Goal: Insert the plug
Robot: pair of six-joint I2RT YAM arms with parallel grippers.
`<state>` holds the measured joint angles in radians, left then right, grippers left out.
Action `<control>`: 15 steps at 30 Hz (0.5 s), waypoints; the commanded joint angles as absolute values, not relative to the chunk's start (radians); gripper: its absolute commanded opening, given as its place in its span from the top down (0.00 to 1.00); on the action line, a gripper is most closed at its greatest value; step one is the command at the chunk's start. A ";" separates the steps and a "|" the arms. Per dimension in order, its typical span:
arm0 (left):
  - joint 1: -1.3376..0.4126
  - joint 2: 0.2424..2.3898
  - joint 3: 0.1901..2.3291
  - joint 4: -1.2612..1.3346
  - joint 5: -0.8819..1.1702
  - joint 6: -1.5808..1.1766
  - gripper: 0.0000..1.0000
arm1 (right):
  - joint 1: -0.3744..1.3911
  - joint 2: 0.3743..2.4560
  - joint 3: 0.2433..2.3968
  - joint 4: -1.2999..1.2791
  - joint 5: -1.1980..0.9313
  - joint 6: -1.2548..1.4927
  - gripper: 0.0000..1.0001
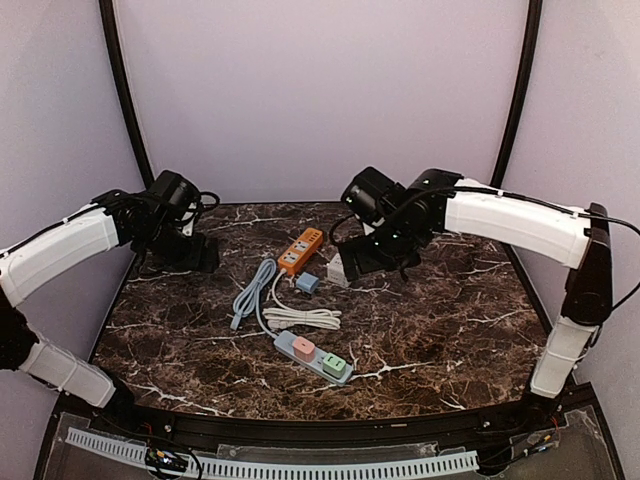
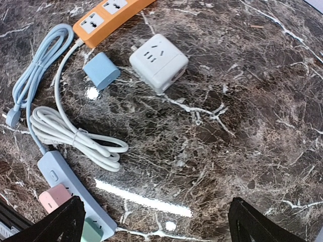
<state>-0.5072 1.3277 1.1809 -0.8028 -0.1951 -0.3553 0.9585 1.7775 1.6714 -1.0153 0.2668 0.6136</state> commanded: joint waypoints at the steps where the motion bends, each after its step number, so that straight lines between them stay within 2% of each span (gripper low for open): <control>1: -0.473 1.428 1.279 -0.885 -0.137 -0.404 0.03 | 0.898 1.691 1.567 -0.933 0.267 0.600 0.01; 7: -0.454 1.604 1.382 -0.909 -0.058 -0.458 0.08 | 0.803 1.633 1.482 -0.837 0.215 0.524 0.01; 15: -0.454 1.793 1.444 -0.854 0.110 -0.437 0.20 | 0.745 1.582 1.415 -0.805 0.173 0.443 0.01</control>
